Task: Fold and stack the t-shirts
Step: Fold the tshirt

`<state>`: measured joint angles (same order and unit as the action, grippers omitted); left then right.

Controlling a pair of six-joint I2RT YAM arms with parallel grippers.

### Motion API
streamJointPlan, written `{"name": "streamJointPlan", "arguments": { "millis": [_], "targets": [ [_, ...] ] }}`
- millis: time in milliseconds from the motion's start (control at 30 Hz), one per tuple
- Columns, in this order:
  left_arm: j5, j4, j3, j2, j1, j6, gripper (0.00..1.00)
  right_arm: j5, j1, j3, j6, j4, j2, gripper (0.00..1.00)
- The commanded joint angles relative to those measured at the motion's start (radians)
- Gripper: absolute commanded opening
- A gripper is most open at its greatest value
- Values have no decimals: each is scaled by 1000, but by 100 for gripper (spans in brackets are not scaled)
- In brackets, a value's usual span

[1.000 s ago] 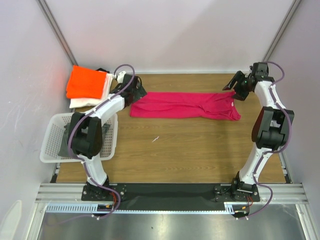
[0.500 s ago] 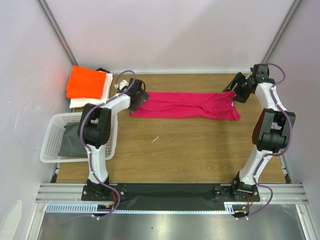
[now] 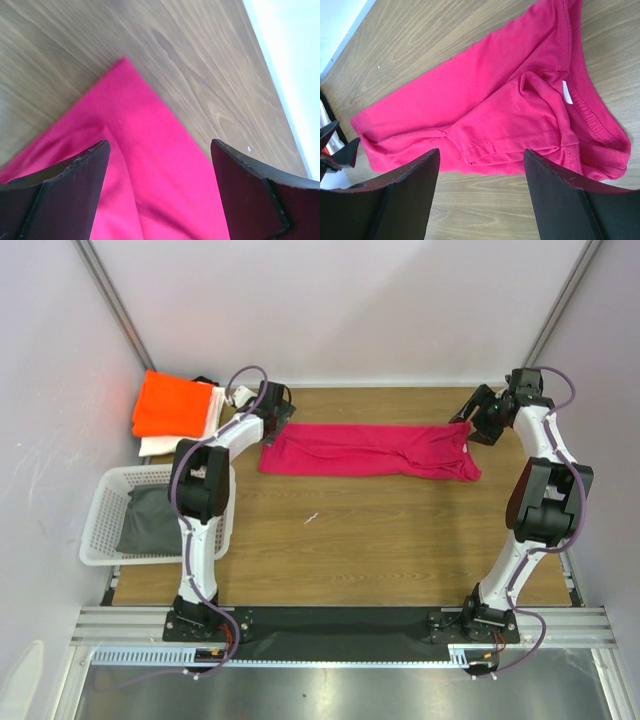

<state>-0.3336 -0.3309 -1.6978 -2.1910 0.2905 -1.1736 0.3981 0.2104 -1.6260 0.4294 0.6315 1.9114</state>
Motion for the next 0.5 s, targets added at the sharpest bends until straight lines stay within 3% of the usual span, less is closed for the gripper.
{"name": "streamJointPlan", "arguments": {
  "millis": [0,200,367,467],
  "targets": [
    [-58,-39,-43,-39,-31,-63,88,4,4,-57,-4,-1,-11,74],
    [-134,-11,-16,65,-37,139,88,8,3,-83,-12,17,-11,75],
    [-70,38,99,220,-18,388,88,-2,3,-31,-18,27,-18,74],
    [-39,29,191,283,7,460,88,-8,3,18,-12,2,-35,74]
  ]
}}
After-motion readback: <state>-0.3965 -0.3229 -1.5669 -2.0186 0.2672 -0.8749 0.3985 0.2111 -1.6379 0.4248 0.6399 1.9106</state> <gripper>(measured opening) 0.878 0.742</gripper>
